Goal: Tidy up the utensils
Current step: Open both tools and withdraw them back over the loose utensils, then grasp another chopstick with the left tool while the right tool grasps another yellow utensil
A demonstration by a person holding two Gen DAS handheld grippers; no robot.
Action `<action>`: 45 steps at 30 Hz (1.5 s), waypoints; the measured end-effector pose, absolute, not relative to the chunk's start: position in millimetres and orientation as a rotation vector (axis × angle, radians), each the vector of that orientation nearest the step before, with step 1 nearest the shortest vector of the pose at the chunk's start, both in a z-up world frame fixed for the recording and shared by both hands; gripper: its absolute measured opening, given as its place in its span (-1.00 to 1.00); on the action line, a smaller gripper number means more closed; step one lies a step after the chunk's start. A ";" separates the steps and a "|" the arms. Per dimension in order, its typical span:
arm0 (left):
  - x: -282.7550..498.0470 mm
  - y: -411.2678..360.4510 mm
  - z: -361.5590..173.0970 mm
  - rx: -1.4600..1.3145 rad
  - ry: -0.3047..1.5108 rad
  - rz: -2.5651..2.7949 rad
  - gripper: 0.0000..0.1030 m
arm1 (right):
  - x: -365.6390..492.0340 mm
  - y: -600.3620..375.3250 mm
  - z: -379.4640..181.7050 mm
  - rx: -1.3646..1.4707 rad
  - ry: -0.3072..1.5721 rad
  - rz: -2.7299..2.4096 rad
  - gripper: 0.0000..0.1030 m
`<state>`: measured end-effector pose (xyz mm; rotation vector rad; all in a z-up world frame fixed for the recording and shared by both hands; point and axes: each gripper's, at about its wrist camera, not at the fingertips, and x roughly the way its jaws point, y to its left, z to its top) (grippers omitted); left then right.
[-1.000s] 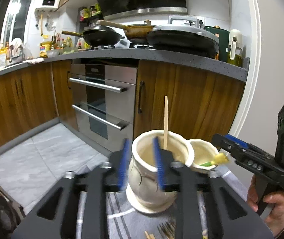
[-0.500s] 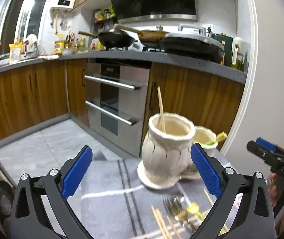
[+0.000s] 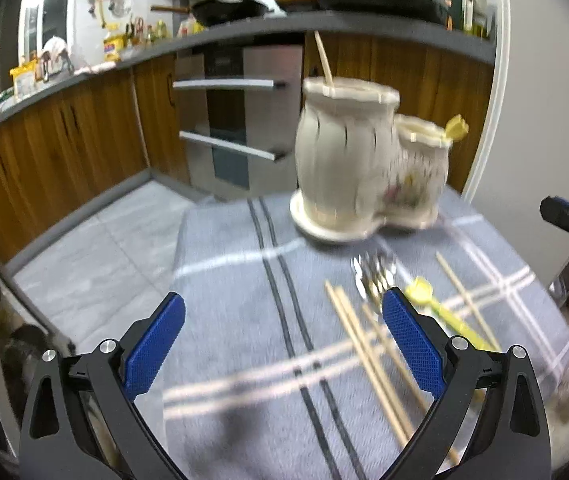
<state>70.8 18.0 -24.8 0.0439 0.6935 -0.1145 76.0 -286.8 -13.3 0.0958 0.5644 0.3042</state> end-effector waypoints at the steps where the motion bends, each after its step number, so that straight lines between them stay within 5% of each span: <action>1: 69.4 17.1 -29.2 0.044 0.709 -0.116 0.90 | 74.6 -285.1 -17.5 0.090 0.577 0.308 0.90; 30: 77.8 -15.4 -67.4 0.199 0.888 -0.058 0.83 | 66.3 -254.7 -54.5 -0.077 0.657 0.334 0.90; 33: 78.4 -20.5 -68.3 0.217 0.899 -0.066 0.67 | 66.9 -251.4 -57.0 -0.103 0.670 0.334 0.90; 39: 80.0 -22.9 -66.8 0.202 0.921 -0.118 -0.26 | 69.5 -240.1 -61.5 -0.132 0.720 0.390 0.88; 41: 79.3 -25.3 -66.7 0.190 0.932 -0.147 -0.52 | 71.1 -234.4 -63.3 -0.139 0.748 0.418 0.61; 45: 75.0 -26.7 -66.4 0.171 0.951 -0.191 -0.66 | 75.0 -224.8 -69.1 -0.144 0.817 0.473 0.23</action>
